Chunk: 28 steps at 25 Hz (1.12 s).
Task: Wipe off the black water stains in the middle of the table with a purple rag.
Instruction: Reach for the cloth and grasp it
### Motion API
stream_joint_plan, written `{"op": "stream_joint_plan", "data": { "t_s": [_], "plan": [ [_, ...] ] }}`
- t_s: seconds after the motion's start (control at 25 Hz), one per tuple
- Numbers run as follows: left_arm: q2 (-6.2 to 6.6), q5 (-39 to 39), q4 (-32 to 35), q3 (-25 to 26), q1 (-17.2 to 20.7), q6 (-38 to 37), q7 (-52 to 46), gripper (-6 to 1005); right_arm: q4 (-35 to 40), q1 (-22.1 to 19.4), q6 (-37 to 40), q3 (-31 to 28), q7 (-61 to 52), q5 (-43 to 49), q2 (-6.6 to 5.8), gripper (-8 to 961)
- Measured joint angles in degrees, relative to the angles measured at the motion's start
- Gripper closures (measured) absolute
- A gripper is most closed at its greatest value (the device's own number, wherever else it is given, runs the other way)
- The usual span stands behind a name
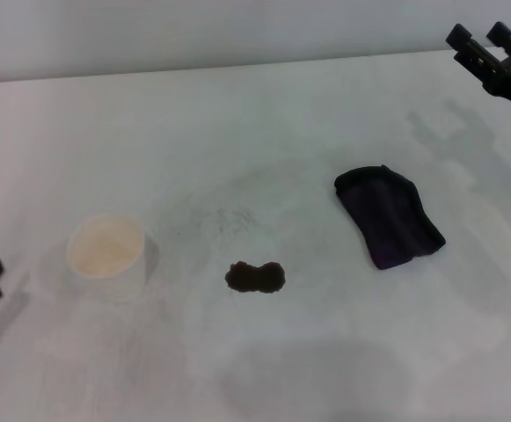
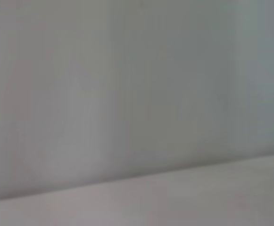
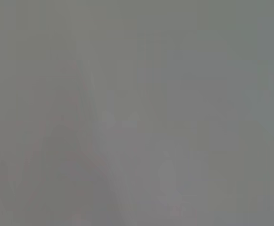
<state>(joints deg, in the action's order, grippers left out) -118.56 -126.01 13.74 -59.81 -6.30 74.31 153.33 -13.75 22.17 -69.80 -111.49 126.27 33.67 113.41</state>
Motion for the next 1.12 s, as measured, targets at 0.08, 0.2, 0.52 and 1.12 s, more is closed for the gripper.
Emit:
{"op": "stream_joint_plan", "data": {
  "t_s": [0.08, 0.2, 0.52, 1.12],
  "plan": [
    [-0.02, -0.2, 0.6, 2.4, 0.2, 0.5, -0.2, 119, -3.5, -0.2, 2.8, 0.0, -9.4, 4.4, -1.3, 132],
    [-0.03, -0.2, 0.9, 5.5, 0.0, 1.6, -0.7, 119, -9.2, -0.3, 6.3, 0.0, -22.6, 13.6, -3.09, 134],
    [0.06, -0.4, 2.8, 9.4, -0.6, 1.6, -0.8, 120, -24.8, -0.1, 12.9, -0.3, -56.7, 44.1, -5.97, 138],
    [0.56, -1.6, 5.9, 14.2, -2.8, 1.3, -1.3, 120, -56.0, 5.0, -3.5, -0.3, -100.9, 99.9, -1.15, 147]
  ]
}}
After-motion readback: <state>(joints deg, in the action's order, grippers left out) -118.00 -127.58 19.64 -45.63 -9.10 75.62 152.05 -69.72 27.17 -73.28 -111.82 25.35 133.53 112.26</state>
